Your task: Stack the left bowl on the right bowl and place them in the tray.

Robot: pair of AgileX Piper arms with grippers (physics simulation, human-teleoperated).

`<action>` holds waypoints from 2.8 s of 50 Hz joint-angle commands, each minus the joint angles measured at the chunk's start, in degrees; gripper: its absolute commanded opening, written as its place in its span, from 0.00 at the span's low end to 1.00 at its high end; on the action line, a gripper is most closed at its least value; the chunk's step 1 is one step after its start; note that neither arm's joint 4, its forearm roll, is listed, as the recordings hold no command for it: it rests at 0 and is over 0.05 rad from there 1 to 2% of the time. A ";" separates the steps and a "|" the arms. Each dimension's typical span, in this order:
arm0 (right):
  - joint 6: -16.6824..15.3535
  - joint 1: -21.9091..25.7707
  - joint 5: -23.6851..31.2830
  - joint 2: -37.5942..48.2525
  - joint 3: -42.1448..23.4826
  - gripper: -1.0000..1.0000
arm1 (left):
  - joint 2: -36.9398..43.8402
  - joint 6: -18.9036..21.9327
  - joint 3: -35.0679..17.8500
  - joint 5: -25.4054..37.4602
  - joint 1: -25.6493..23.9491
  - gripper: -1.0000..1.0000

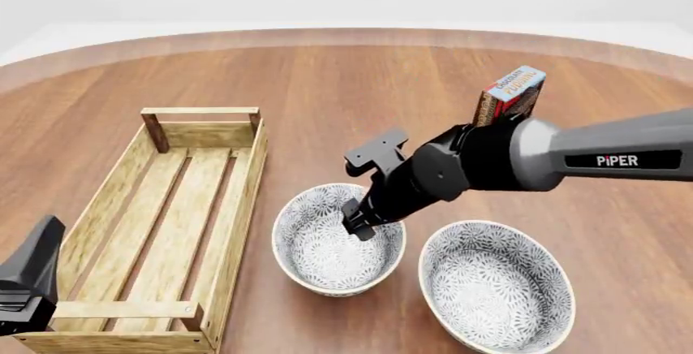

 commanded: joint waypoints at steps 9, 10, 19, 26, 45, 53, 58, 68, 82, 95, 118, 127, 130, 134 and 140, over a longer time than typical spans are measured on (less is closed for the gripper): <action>-3.01 -1.60 -0.10 1.15 -0.07 0.00 | 0.00 0.00 0.00 0.00 0.00 1.00; -3.68 -2.04 0.14 0.84 -0.22 0.00 | 0.00 0.00 0.00 0.00 0.00 1.00; -6.28 -3.84 3.43 -3.41 -2.62 0.00 | 0.00 0.00 0.00 0.00 0.00 1.00; -7.12 -4.63 8.09 -8.29 -6.21 0.00 | 0.00 0.00 0.00 0.00 0.00 1.00; -8.07 -5.17 14.28 -18.87 -10.35 0.00 | 0.00 0.00 0.00 0.00 0.00 1.00; -6.37 -5.44 15.97 -24.85 -8.48 0.00 | 0.00 0.00 0.00 0.00 0.00 1.00; -2.65 -4.53 16.60 -31.74 -5.21 0.00 | 0.00 0.00 0.00 0.00 0.00 1.00; 0.29 -5.80 18.80 -40.57 0.78 0.00 | 0.00 0.00 0.00 0.00 0.00 1.00; 2.74 -10.52 21.47 -49.78 6.51 0.00 | 0.00 0.00 0.00 0.00 0.00 1.00; 6.64 -12.77 18.24 -55.18 13.72 0.00 | 0.00 0.00 0.00 0.00 0.00 1.00; 9.83 -18.05 16.44 -60.74 23.10 0.00 | 0.00 0.00 0.00 0.00 0.00 1.00; 10.44 -19.24 15.19 -61.25 25.67 0.00 | 0.00 0.00 0.00 0.00 0.00 1.00; 10.74 -19.41 14.67 -61.39 26.55 0.00 | 0.00 0.00 0.00 0.00 0.00 1.00; 10.90 -19.99 13.98 -61.57 27.71 0.00 | 0.00 0.00 0.00 0.00 0.00 1.00; 11.24 -20.88 13.26 -62.10 28.96 0.00 | 0.00 0.00 0.00 0.00 0.00 1.00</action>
